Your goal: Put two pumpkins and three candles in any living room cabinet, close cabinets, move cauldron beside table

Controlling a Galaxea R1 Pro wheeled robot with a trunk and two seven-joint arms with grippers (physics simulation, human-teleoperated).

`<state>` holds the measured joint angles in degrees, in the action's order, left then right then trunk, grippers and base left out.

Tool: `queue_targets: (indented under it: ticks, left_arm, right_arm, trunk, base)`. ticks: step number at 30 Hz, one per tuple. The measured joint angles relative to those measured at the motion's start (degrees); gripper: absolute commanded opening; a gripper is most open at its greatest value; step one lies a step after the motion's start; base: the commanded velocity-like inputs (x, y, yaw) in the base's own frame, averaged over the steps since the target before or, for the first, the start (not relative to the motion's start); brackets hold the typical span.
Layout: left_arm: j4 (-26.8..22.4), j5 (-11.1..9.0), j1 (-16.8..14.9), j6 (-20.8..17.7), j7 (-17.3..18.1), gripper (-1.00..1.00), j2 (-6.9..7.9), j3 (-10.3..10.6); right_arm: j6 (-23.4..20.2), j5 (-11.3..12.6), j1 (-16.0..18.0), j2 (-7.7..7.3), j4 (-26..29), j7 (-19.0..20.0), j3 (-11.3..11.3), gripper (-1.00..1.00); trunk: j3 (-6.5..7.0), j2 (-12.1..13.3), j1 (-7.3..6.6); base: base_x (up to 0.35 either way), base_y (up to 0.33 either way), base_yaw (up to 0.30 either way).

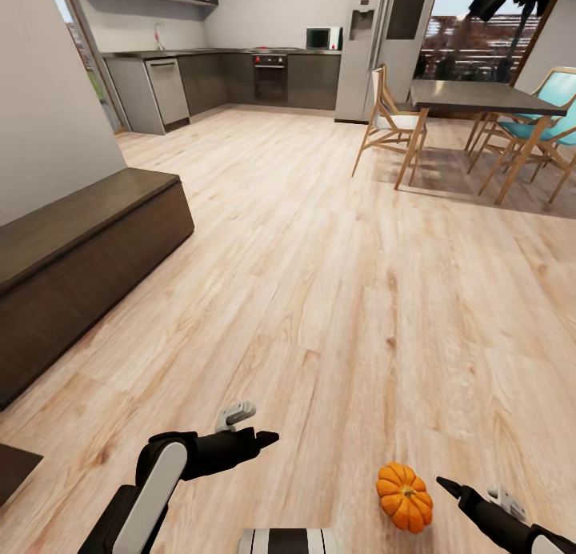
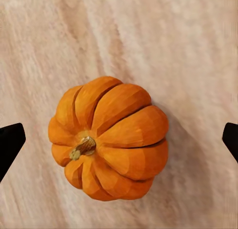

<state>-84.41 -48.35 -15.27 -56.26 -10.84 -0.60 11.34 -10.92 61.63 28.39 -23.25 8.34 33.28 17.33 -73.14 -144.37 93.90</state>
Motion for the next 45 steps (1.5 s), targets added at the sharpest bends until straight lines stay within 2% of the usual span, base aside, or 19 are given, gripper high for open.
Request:
queue_targets:
  ticks: [5, 9, 13, 18, 21, 22, 23, 25, 28, 32, 34, 35, 38, 43, 45]
  left_arm:
    - [0.0, 0.0, 0.0, 0.0, 0.0, 1.0, 0.0, 0.0]
    - [0.0, 0.0, 0.0, 0.0, 0.0, 1.0, 0.0, -0.1]
    - [-0.1, 0.0, 0.0, 0.0, 0.0, 1.0, 0.07, -0.1]
    - [-0.2, 0.0, 0.0, 0.0, 0.0, 1.0, 0.09, -0.3]
    - [-0.2, -0.4, 0.0, -0.1, 0.0, 1.0, 0.12, -1.6]
    - [-0.2, -1.5, 0.0, -0.1, 0.0, 1.0, 0.21, -2.1]
    - [-0.2, -3.4, 0.0, -0.2, 0.0, 1.0, 0.75, -2.4]
    - [-0.7, -7.8, 0.0, -0.4, 0.0, 1.0, 2.88, -2.6]
    - [-1.6, -15.8, 0.1, -0.4, 0.0, 1.0, 7.05, -2.5]
    - [-2.1, -27.6, 0.1, -0.5, 0.0, 1.0, 13.03, -2.2]
    - [-2.3, -33.3, 0.1, -0.5, 0.0, 1.0, 15.52, -2.1]
    - [-2.4, -35.1, 0.1, -0.6, 0.0, 1.0, 16.2, -2.1]
    - [-2.4, -36.6, 0.2, -0.6, 0.0, 1.0, 16.68, -1.8]
    - [-2.5, -37.0, 0.2, -0.6, 0.0, 1.0, 16.82, -1.6]
    - [-2.4, -37.1, 0.2, -0.6, 0.0, 1.0, 16.82, -1.6]
  right_arm:
    - [0.1, -0.2, 0.0, 0.31, 0.0, 0.0, 0.0, 1.0]
    - [0.3, -2.4, 0.0, 0.42, -0.1, -0.1, 0.0, 1.0]
    - [1.2, -2.9, 0.0, 0.43, -0.1, -0.1, -0.1, 1.0]
    - [1.5, -3.2, 0.0, 0.43, 0.0, 0.0, -0.1, 1.0]
    - [1.6, -3.4, 0.0, 0.43, 0.4, 0.0, 0.0, 1.0]
    - [1.6, -3.4, 0.0, 0.45, 0.5, 0.0, 0.0, 1.0]
    - [1.6, -3.4, 0.0, 0.51, 0.5, 0.1, 0.1, 1.0]
    - [1.6, -3.5, 0.0, 0.62, 0.6, 0.1, 0.6, 1.0]
    - [1.7, -4.0, 0.0, 0.93, 0.6, 0.1, 2.2, 1.0]
    - [1.8, -4.3, 0.0, 1.25, 0.6, 0.1, 2.9, 1.0]
    - [1.9, -4.4, 0.0, 1.35, 0.6, 0.2, 3.1, 1.0]
    - [1.9, -4.4, 0.0, 1.37, 0.6, 0.3, 3.2, 1.0]
    - [2.0, -4.4, 0.0, 1.39, 0.7, 0.6, 3.3, 1.0]
    - [3.6, -4.4, 0.0, 1.4, 0.6, 1.0, 3.3, 1.0]
    - [3.7, -4.4, 0.0, 1.4, 0.7, 1.0, 3.3, 1.0]
  trunk:
    - [0.0, 0.0, -0.03]
    - [0.0, 0.0, 0.0]
    - [0.0, 0.0, 0.0]
    - [-1.1, -0.1, 0.13]
    - [-1.77, -0.1, 0.21]
    - [-1.99, -0.1, 0.24]
    - [-2.21, -0.1, 0.26]
    - [-2.65, -0.2, 0.31]
    - [-3.32, -0.2, 0.39]
    - [-4.2, -0.3, 0.49]
    - [-4.65, -0.3, 0.54]
    - [-4.87, -0.3, 0.57]
    - [-5.54, -0.3, 0.65]
    - [-6.64, -0.4, 0.78]
    - [-6.65, -0.4, 0.77]
  base:
    - [0.198, 0.004, 0.0]
    - [0.063, 0.0, 0.0]
    - [0.007, 0.0, 0.0]
    - [0.0, 0.0, 0.0]
    - [0.0, 0.0, 0.0]
    - [0.0, 0.0, 0.0]
    - [0.0, 0.0, 0.0]
    - [0.0, 0.0, 0.0]
    - [0.0, 0.0, 0.0]
    - [0.0, 0.0, 0.0]
    - [0.0, 0.0, 0.0]
    - [0.0, 0.0, 0.0]
    - [0.0, 0.0, 0.0]
    - [0.0, 0.0, 0.0]
    - [0.0, 0.0, 0.0]
